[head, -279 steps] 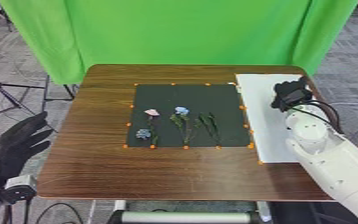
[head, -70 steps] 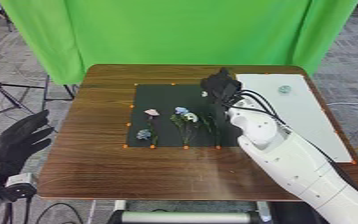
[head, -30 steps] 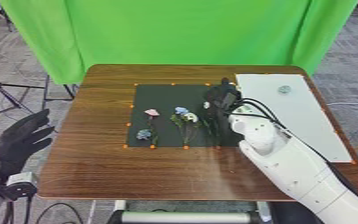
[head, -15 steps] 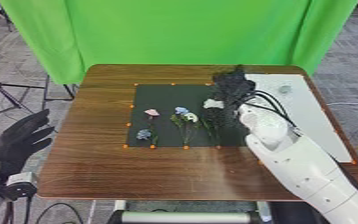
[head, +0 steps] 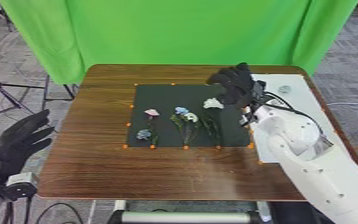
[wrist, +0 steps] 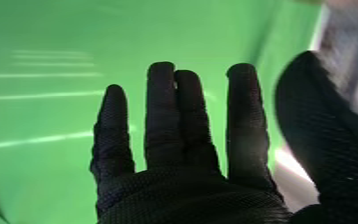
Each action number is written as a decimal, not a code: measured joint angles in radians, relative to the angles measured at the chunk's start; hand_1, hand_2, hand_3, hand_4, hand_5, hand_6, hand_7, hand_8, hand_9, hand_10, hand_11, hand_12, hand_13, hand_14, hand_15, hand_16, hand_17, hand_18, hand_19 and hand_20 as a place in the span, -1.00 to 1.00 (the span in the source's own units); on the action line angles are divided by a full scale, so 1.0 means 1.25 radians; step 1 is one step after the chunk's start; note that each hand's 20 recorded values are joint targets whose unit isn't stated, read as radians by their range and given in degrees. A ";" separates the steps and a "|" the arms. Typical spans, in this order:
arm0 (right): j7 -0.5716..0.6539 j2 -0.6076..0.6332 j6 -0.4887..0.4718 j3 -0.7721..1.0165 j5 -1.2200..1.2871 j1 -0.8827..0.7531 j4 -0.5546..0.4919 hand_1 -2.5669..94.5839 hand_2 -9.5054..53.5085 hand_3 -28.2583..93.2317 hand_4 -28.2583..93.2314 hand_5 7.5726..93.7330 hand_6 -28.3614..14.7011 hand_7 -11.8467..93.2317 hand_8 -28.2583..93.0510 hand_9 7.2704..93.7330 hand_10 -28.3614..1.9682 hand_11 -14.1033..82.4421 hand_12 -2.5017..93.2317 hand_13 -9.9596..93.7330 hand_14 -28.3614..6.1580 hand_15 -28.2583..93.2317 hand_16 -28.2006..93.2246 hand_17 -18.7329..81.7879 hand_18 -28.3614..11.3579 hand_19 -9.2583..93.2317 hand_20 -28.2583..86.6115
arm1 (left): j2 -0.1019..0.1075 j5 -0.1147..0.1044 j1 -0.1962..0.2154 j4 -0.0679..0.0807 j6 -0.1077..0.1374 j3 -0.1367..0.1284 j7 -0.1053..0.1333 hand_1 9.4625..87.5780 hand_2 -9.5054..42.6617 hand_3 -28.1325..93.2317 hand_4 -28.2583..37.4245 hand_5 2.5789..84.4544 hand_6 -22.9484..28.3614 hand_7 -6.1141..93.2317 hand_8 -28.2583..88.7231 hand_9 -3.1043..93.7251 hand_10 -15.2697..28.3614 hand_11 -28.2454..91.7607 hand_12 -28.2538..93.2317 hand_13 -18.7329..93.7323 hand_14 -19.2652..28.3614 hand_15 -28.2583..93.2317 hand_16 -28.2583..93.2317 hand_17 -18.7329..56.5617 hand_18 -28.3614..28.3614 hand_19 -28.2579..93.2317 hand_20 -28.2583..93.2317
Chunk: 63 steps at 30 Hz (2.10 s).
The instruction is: Arrange flowers
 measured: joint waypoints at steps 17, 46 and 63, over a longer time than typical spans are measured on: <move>0.364 0.064 0.057 -0.054 -0.105 0.028 0.133 -0.48 -1.00 0.92 -1.00 -0.61 0.11 -0.17 -0.77 -0.52 -0.02 -0.29 -0.42 -0.17 0.11 -0.08 -0.16 -0.49 -0.43 0.18 -0.03 | -0.008 0.000 0.009 -0.001 0.001 -0.004 0.001 -0.66 -0.76 0.63 -1.00 -0.50 -0.08 -0.44 -0.69 -0.56 0.10 -0.28 -0.23 -0.40 0.30 -0.16 -0.48 -0.75 0.67 0.12 -0.43; 0.265 0.017 -0.102 -0.017 -0.083 0.192 0.429 -0.10 -1.00 0.86 -1.00 -0.05 0.51 0.02 -0.81 0.31 0.51 -0.27 -0.51 0.55 0.72 -0.18 -0.20 -0.11 0.00 0.31 -0.07 | -0.012 0.000 0.013 -0.002 0.001 -0.004 0.002 -0.66 -0.76 0.63 -1.00 -0.50 -0.08 -0.43 -0.70 -0.56 0.10 -0.27 -0.23 -0.40 0.31 -0.15 -0.48 -0.74 0.67 0.12 -0.43; 0.181 0.073 0.021 0.073 0.021 0.001 0.150 0.03 -1.00 0.89 -1.00 0.31 0.50 0.34 -0.49 0.77 0.56 -0.27 0.08 0.83 0.69 0.11 0.06 0.00 -0.18 0.50 0.09 | -0.013 0.000 0.012 -0.002 0.001 -0.003 0.003 -0.67 -0.76 0.64 -1.00 -0.49 -0.07 -0.43 -0.70 -0.56 0.10 -0.27 -0.23 -0.39 0.31 -0.15 -0.48 -0.75 0.67 0.12 -0.43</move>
